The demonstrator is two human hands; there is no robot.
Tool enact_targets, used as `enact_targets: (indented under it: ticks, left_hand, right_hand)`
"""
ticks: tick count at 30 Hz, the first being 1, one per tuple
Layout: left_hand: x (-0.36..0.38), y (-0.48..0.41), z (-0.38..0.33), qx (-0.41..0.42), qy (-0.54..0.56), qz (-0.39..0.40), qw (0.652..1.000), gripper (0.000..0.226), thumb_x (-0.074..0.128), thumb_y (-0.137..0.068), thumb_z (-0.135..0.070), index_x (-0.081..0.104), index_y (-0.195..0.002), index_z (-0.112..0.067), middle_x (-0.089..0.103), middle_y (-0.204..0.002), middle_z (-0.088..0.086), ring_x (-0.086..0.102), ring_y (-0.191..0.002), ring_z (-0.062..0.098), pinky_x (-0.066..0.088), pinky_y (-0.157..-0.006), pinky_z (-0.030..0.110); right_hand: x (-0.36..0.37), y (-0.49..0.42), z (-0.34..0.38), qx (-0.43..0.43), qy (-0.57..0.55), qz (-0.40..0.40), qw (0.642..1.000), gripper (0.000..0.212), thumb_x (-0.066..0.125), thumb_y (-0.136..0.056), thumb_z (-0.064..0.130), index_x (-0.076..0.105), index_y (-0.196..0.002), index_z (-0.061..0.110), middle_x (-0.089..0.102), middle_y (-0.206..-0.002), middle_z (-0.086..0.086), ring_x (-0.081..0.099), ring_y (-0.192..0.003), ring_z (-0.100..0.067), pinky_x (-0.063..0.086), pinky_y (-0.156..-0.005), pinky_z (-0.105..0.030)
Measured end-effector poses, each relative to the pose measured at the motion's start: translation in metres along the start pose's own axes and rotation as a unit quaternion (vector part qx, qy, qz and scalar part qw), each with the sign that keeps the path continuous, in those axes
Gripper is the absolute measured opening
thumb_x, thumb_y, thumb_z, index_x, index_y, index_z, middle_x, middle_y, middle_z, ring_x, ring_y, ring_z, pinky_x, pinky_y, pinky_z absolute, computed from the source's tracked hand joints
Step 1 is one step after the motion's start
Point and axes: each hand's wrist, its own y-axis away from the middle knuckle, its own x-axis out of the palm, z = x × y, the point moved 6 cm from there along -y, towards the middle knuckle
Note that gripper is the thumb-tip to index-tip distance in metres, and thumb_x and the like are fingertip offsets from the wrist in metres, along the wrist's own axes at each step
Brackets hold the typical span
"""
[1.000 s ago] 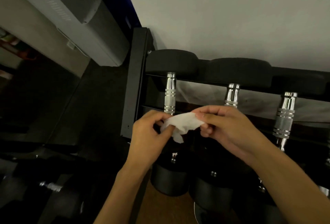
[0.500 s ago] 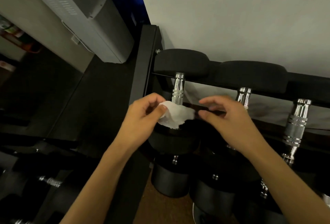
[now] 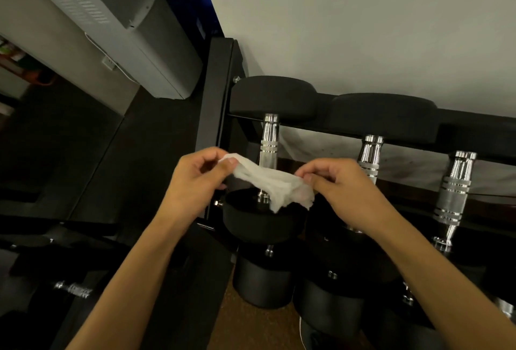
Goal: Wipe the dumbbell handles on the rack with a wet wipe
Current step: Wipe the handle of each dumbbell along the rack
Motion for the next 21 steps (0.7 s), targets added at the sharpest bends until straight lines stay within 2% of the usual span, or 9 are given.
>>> enact_targets:
  ticks: [2,4,5,8,11,13,16,18,21]
  left_hand:
    - [-0.001,0.001,0.005,-0.015,0.034,-0.006,0.999,0.016,0.057,-0.094,-0.015,0.072,-0.092,-0.010,0.072,-0.093,0.005,0.068,-0.087,0.013,0.056,-0.077,0.025]
    - [0.006,0.003,0.002,-0.010,0.050,0.005,0.999,0.019,0.057,-0.094,-0.013,0.069,-0.090,0.002,0.069,-0.088,0.016,0.068,-0.081,0.017,0.057,-0.075,0.025]
    - [0.010,0.003,-0.001,0.000,0.047,0.013,0.999,0.021,0.057,-0.093,-0.012,0.067,-0.088,0.006,0.067,-0.085,0.021,0.068,-0.077,0.019,0.058,-0.072,0.027]
    - [0.023,0.000,-0.010,0.036,0.026,0.025,0.999,0.020,0.061,-0.090,-0.014,0.066,-0.084,0.005,0.063,-0.078,0.024,0.063,-0.069,0.033,0.054,-0.065,0.042]
    - [0.024,-0.009,-0.012,0.051,0.023,0.012,0.998,0.018,0.063,-0.089,-0.017,0.067,-0.082,-0.002,0.064,-0.074,0.016,0.059,-0.063,0.020,0.048,-0.057,0.032]
    - [0.020,-0.016,-0.004,0.027,0.043,0.008,0.999,0.015,0.065,-0.089,-0.017,0.068,-0.085,-0.004,0.065,-0.074,0.009,0.062,-0.063,0.011,0.049,-0.053,0.022]
    - [0.014,-0.028,0.017,-0.017,0.043,0.014,0.999,0.008,0.068,-0.088,-0.018,0.071,-0.090,-0.012,0.070,-0.085,0.009,0.065,-0.070,0.014,0.052,-0.054,0.022]
    - [0.010,-0.035,0.030,-0.032,0.014,-0.010,0.999,0.011,0.069,-0.087,-0.015,0.070,-0.098,-0.018,0.069,-0.093,0.002,0.066,-0.081,0.013,0.056,-0.065,0.024]
    - [0.005,-0.036,0.037,-0.027,-0.092,-0.077,0.992,0.031,0.072,-0.084,-0.015,0.065,-0.113,-0.021,0.063,-0.111,-0.007,0.061,-0.093,0.005,0.047,-0.072,0.013]
  right_hand:
    - [0.002,-0.001,0.002,0.000,-0.045,-0.005,0.999,0.018,0.060,-0.094,0.013,0.074,-0.090,0.023,0.074,-0.085,0.008,0.067,-0.082,0.000,0.050,-0.073,-0.008]
    - [0.013,-0.001,0.008,0.004,-0.125,0.031,0.992,0.010,0.069,-0.087,0.020,0.072,-0.096,0.021,0.074,-0.092,0.001,0.068,-0.087,-0.013,0.054,-0.078,-0.019]
    - [0.021,-0.001,0.010,0.004,-0.142,0.060,0.988,0.022,0.074,-0.081,0.030,0.070,-0.101,0.023,0.072,-0.096,0.000,0.068,-0.090,-0.017,0.055,-0.081,-0.024]
    - [0.046,-0.005,0.008,-0.009,-0.028,0.088,0.996,0.043,0.080,-0.070,0.047,0.066,-0.106,0.029,0.064,-0.101,0.007,0.063,-0.088,-0.011,0.054,-0.077,-0.026]
    - [0.043,-0.013,0.001,-0.015,0.024,0.010,1.000,0.010,0.078,-0.080,0.026,0.069,-0.085,0.027,0.067,-0.080,0.005,0.059,-0.068,-0.002,0.047,-0.063,-0.022]
    - [0.029,-0.018,-0.006,0.007,-0.045,-0.030,0.999,0.007,0.076,-0.081,0.014,0.072,-0.080,0.020,0.069,-0.073,-0.003,0.058,-0.058,-0.006,0.051,-0.058,-0.023]
    - [0.008,-0.025,-0.010,0.032,-0.154,-0.085,0.984,0.011,0.075,-0.080,0.003,0.071,-0.084,0.012,0.068,-0.075,-0.010,0.055,-0.049,-0.004,0.047,-0.049,-0.013]
    - [0.003,-0.033,-0.013,0.026,-0.151,-0.119,0.981,0.016,0.076,-0.079,0.003,0.071,-0.091,0.011,0.070,-0.087,-0.011,0.062,-0.061,-0.005,0.051,-0.055,-0.013]
    - [0.011,-0.037,-0.018,-0.005,-0.010,-0.117,0.993,0.025,0.077,-0.080,0.016,0.071,-0.104,0.023,0.066,-0.105,0.004,0.065,-0.091,-0.006,0.048,-0.077,-0.013]
